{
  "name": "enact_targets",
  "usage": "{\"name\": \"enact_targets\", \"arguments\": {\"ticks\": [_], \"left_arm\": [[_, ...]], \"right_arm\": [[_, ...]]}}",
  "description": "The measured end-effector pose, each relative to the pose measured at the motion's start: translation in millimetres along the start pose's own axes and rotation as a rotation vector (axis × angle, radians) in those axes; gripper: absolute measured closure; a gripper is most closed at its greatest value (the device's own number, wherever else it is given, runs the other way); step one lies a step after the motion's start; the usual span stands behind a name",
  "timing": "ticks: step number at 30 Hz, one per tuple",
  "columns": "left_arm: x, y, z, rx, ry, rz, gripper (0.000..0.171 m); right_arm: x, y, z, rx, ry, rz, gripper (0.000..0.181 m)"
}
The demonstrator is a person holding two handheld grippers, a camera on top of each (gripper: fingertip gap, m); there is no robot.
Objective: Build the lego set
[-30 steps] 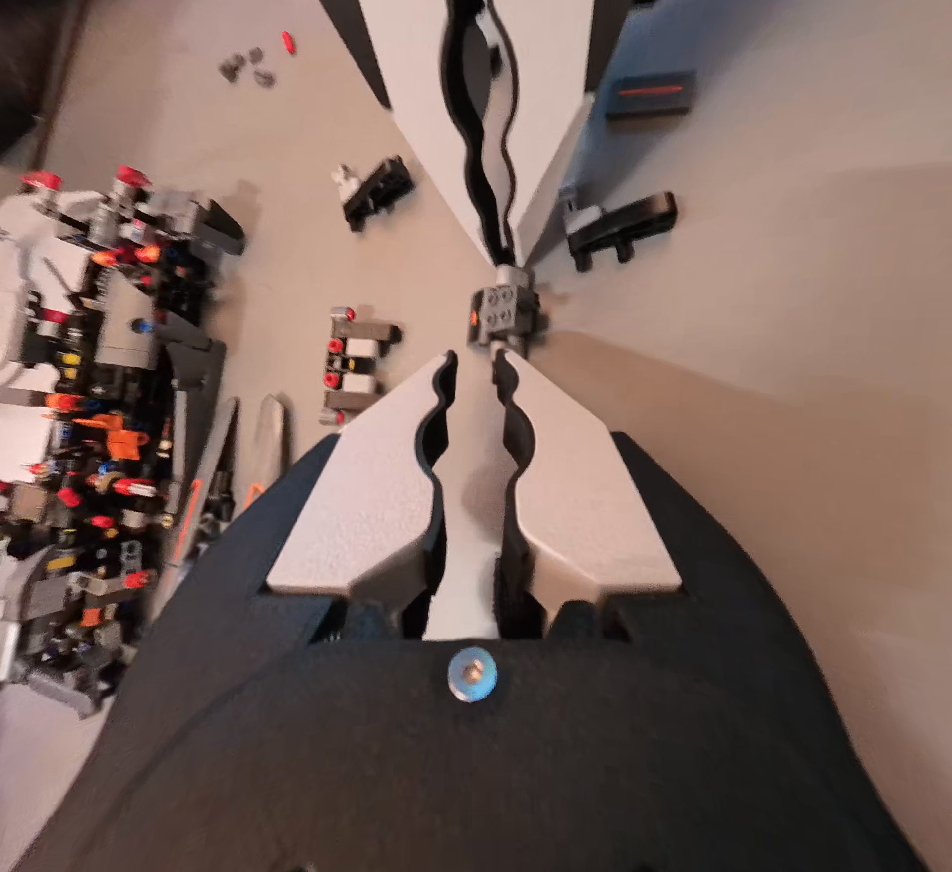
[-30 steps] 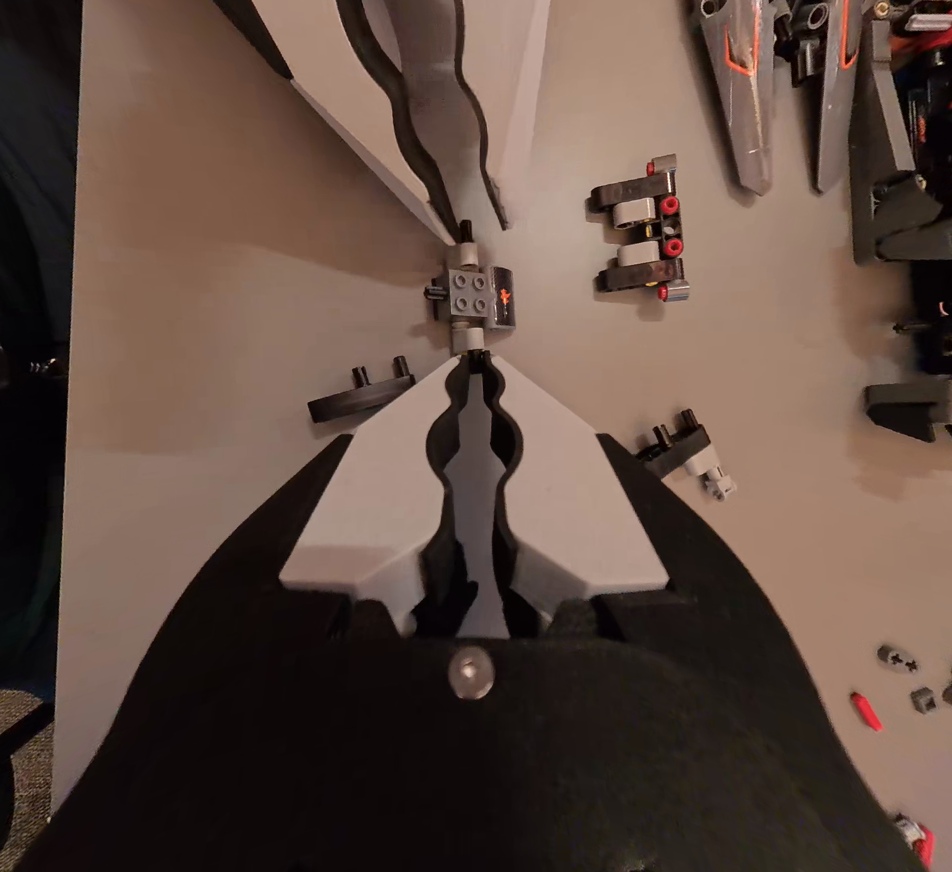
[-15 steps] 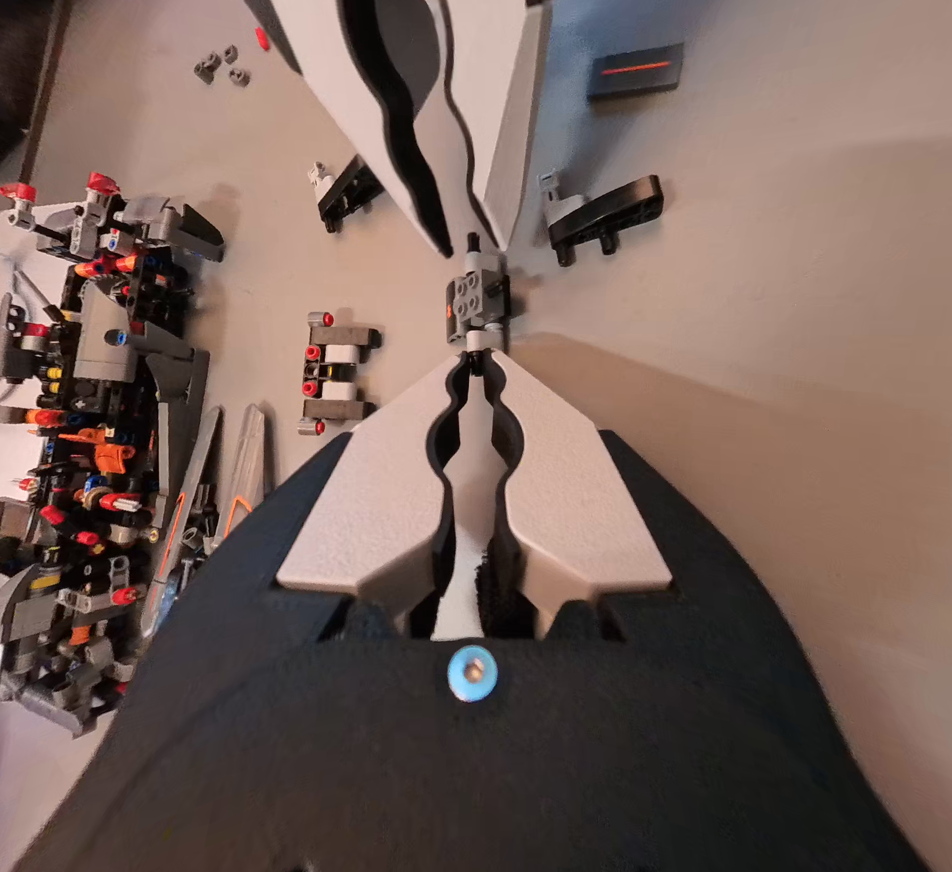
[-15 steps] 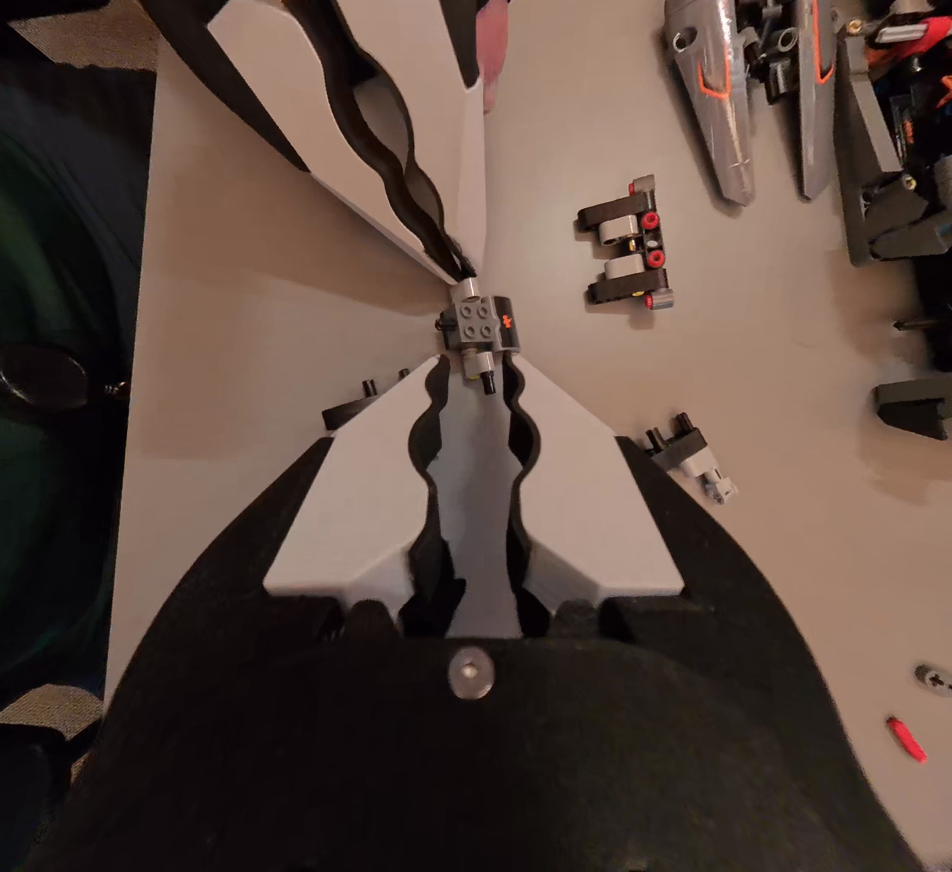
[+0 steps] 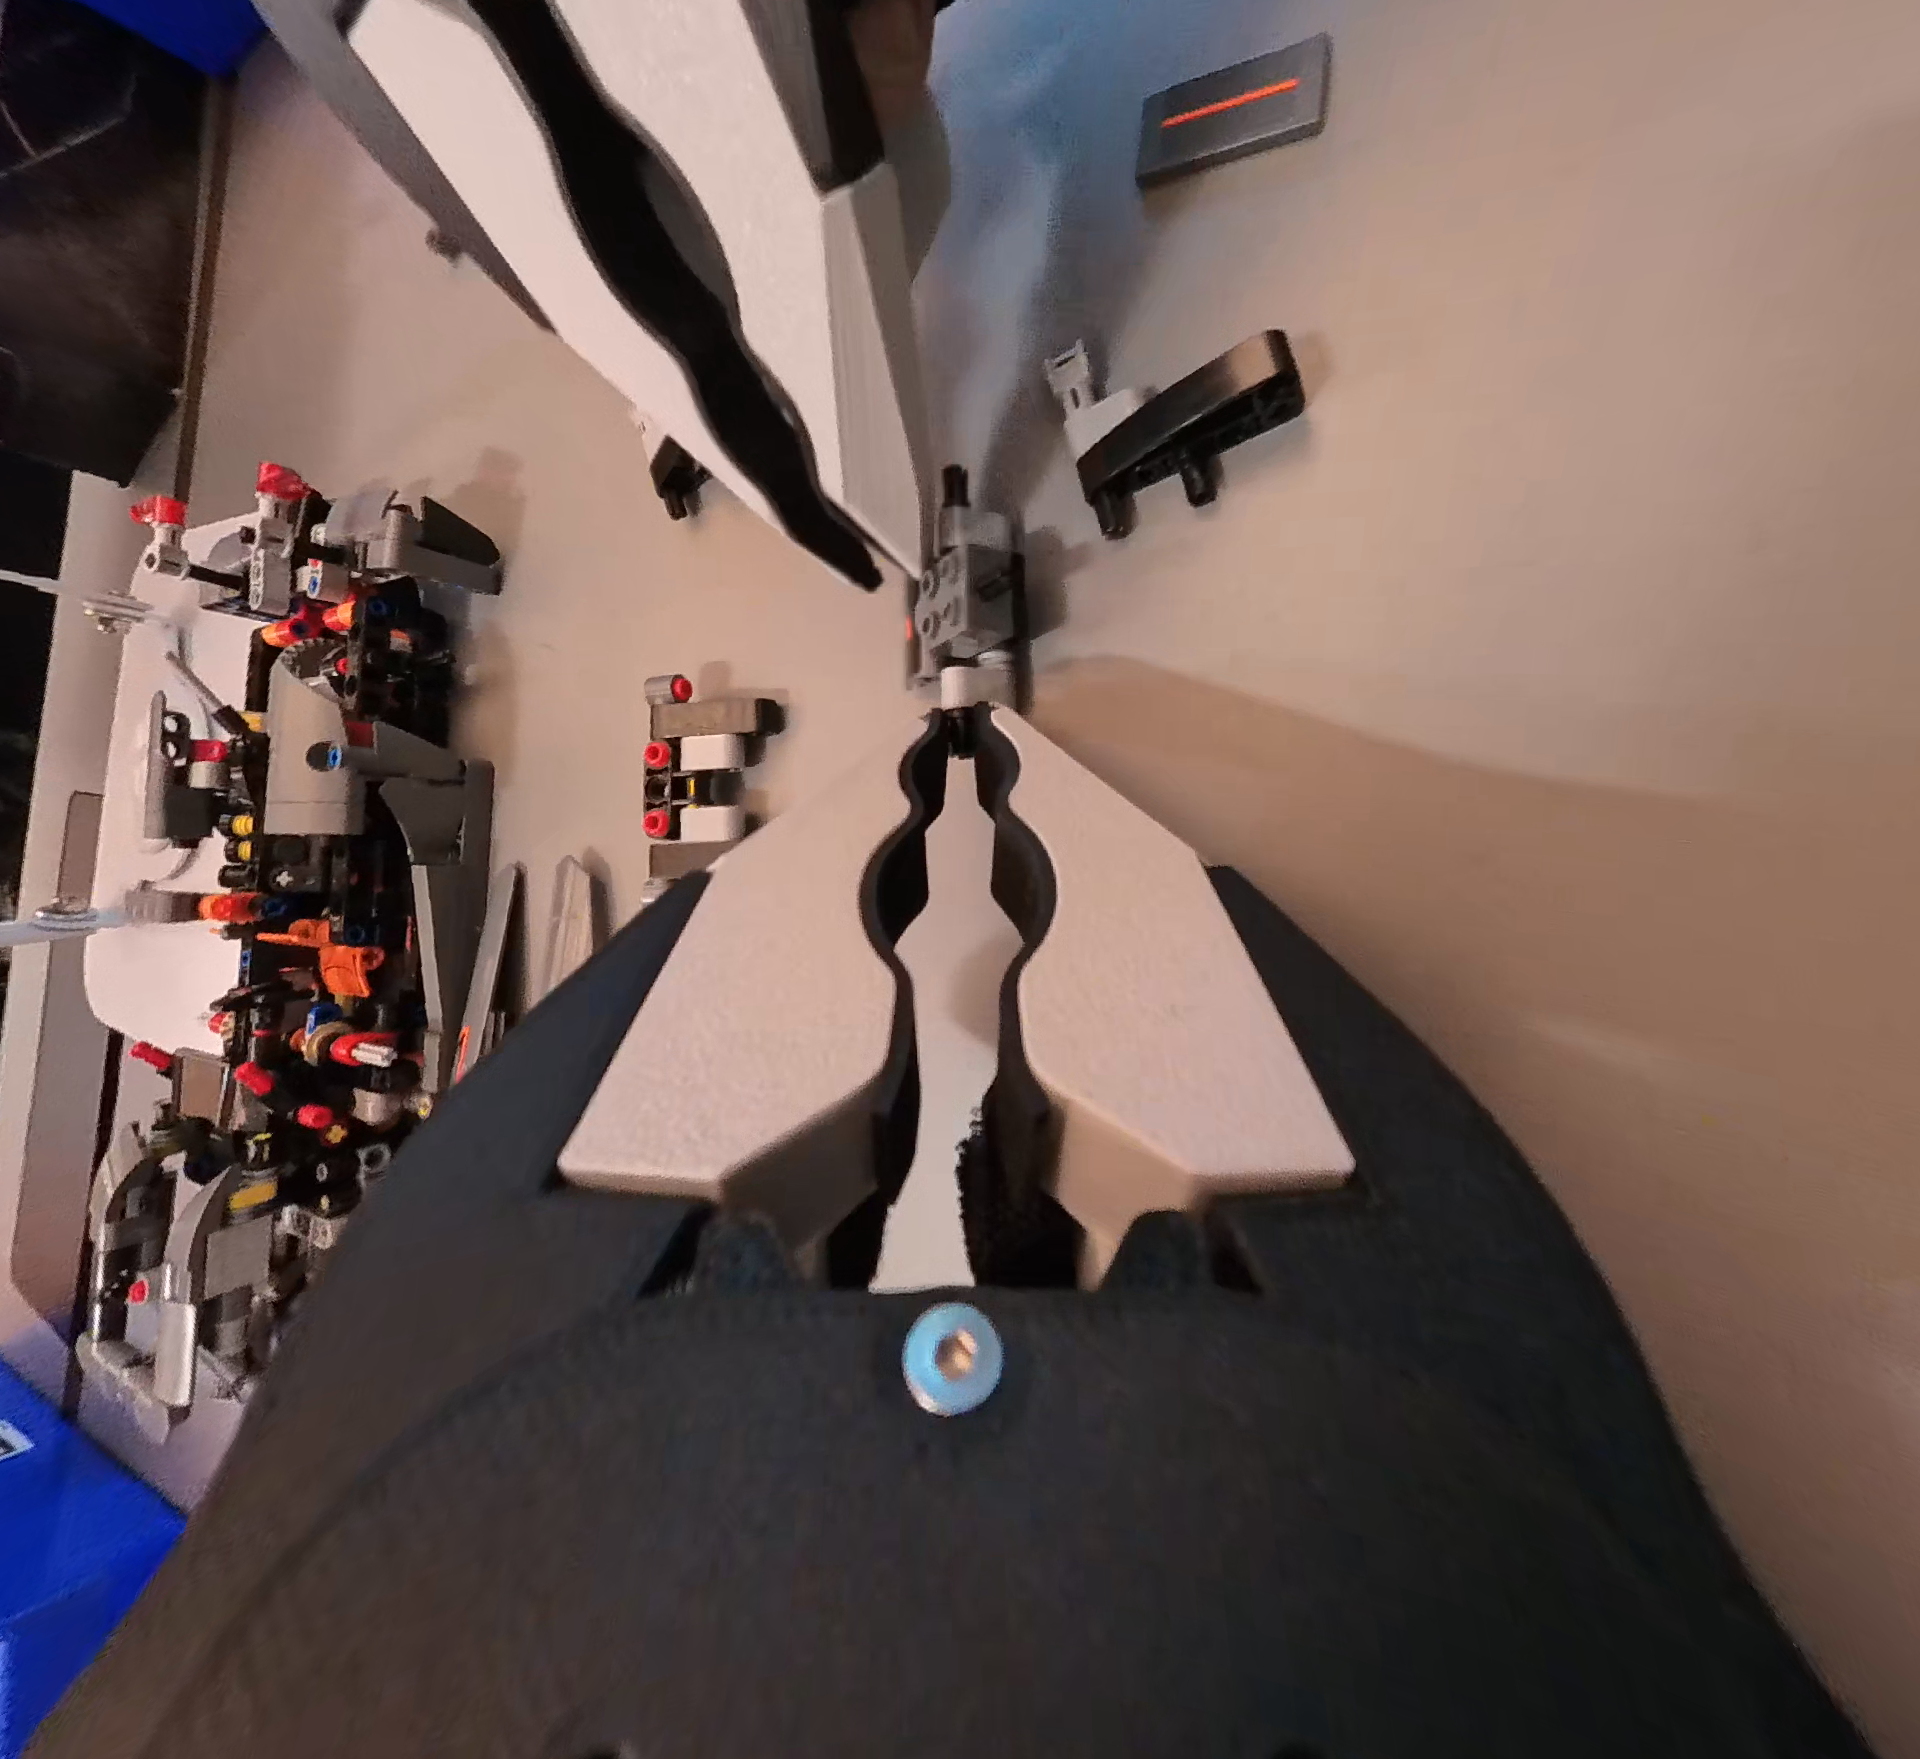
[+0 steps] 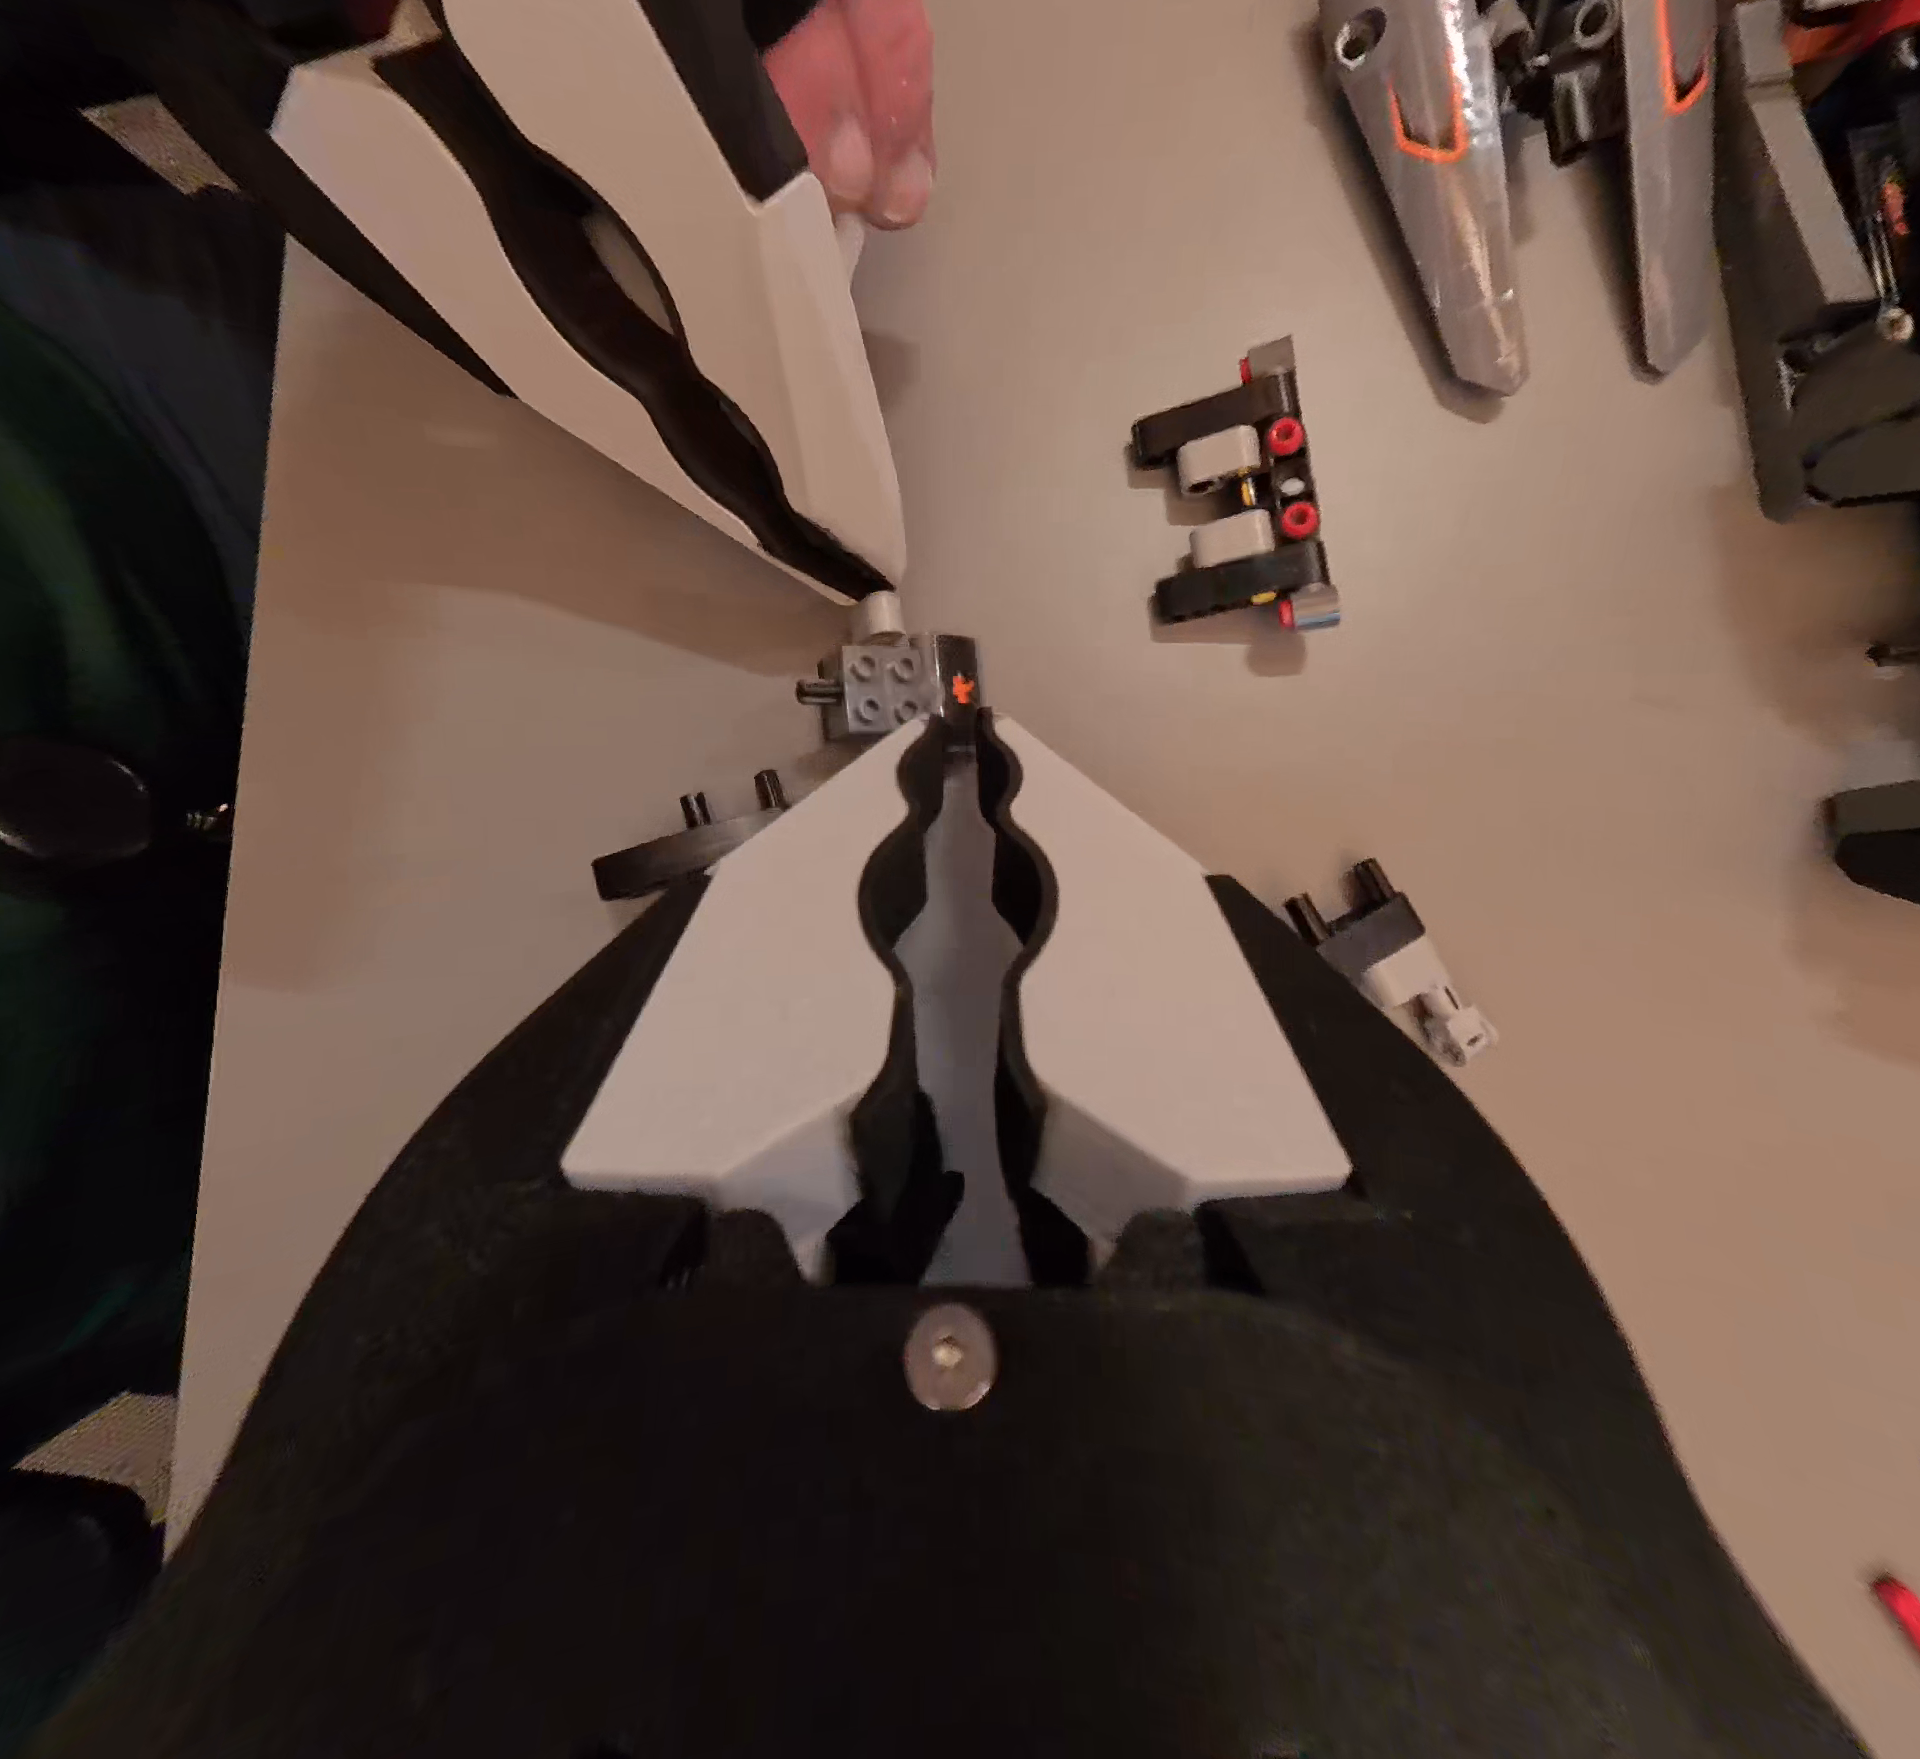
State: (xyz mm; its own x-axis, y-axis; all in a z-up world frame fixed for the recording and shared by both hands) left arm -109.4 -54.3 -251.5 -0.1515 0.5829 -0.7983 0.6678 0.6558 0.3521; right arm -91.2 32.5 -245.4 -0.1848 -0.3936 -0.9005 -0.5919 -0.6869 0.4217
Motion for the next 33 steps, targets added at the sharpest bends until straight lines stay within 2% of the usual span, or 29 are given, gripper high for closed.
{"name": "enact_targets", "arguments": {"ticks": [6,11,15,22,25,33], "left_arm": [[0.7,1.7,1.8,0.027,0.013,0.001,0.169],[-0.2,1.7,2.2,0.039,0.047,-0.005,0.169],[-0.1,-0.4,1.7,0.034,0.055,-0.003,0.169],[1.1,2.0,2.9,0.07,0.094,-0.007,0.17],[1.4,1.8,3.3,0.078,0.109,-0.008,0.169],[-0.4,-1.3,2.7,0.073,0.155,-0.009,0.17]], "right_arm": [[8.3,-1.4,4.4,-0.004,-0.034,-0.063,0.181],[7.3,-2.2,6.2,0.01,-0.045,-0.049,0.181],[-0.8,0.3,-1.0,-0.015,-0.008,0.004,0.174],[-0.2,0.3,-0.8,-0.036,-0.019,-0.01,0.179],[6.0,-3.5,3.1,-0.033,-0.069,-0.065,0.181],[7.1,-4.6,4.3,-0.009,-0.052,-0.039,0.178]]}}
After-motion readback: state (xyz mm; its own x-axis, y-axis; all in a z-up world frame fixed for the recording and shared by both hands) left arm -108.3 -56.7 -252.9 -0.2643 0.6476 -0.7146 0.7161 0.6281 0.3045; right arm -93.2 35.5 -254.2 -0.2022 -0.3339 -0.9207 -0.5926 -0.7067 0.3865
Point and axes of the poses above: each gripper's, where its closed fingertips meet, x out along the fingers, y out of its top, z = x × y across the jaws, the point moved 5 cm from there along -x, back along the fingers, and after that the axes turned 14 degrees about -z, right-handed, at the moved point
